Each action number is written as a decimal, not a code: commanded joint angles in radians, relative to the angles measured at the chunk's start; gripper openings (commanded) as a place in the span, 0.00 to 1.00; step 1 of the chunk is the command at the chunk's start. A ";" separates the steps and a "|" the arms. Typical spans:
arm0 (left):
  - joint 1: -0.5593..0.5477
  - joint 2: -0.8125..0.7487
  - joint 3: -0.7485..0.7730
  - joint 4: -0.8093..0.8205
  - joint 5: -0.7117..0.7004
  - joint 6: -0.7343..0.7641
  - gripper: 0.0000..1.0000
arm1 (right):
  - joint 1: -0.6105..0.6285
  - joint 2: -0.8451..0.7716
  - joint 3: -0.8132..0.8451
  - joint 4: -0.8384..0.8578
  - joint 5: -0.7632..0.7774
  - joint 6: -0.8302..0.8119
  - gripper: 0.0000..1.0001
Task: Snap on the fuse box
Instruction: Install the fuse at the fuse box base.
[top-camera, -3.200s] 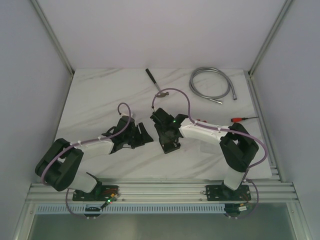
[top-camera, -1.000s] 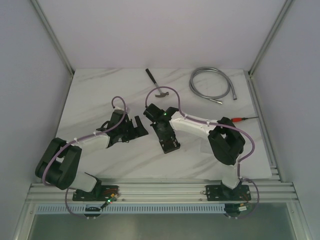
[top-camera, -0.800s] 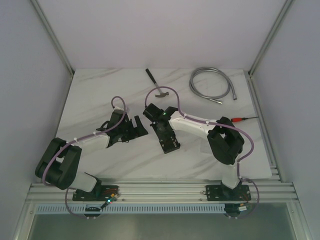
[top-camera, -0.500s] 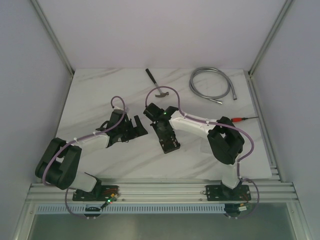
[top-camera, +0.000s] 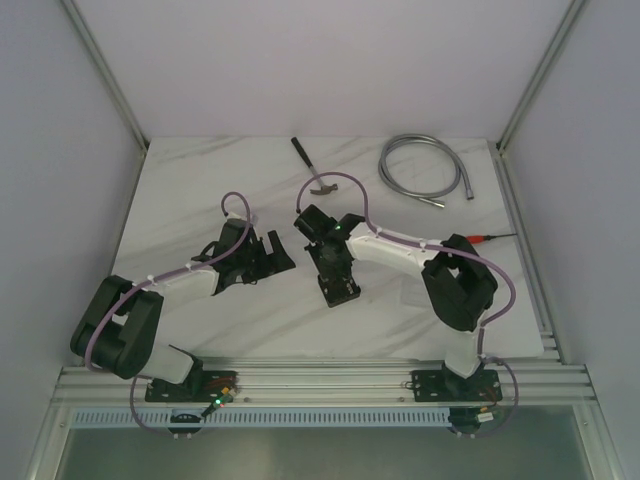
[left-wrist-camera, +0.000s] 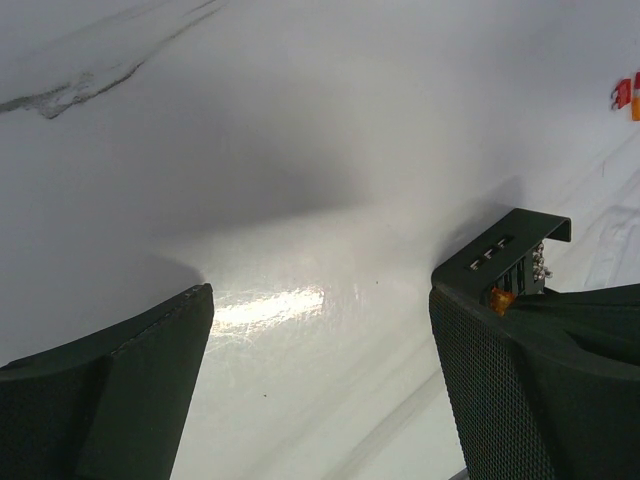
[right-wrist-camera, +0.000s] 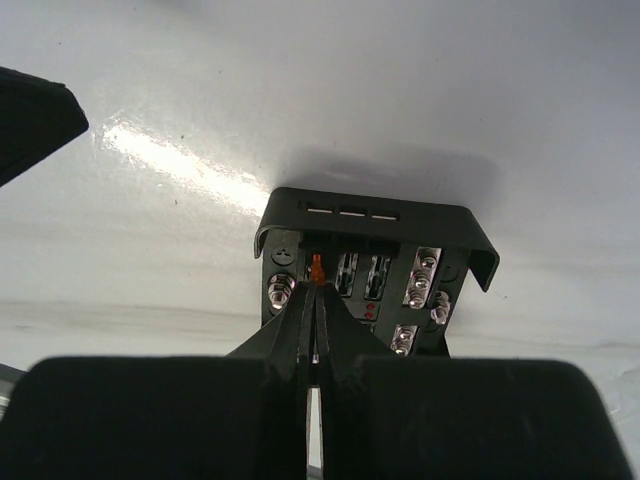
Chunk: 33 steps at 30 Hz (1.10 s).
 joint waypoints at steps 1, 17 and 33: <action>0.009 0.018 0.001 -0.038 -0.018 0.024 0.98 | -0.042 0.102 -0.119 0.076 0.083 -0.028 0.00; 0.010 0.010 -0.003 -0.038 -0.020 0.025 0.98 | -0.010 0.189 -0.100 0.061 0.100 -0.045 0.00; 0.009 -0.022 -0.027 -0.037 -0.014 0.005 0.98 | 0.027 0.230 -0.225 0.074 0.072 -0.020 0.00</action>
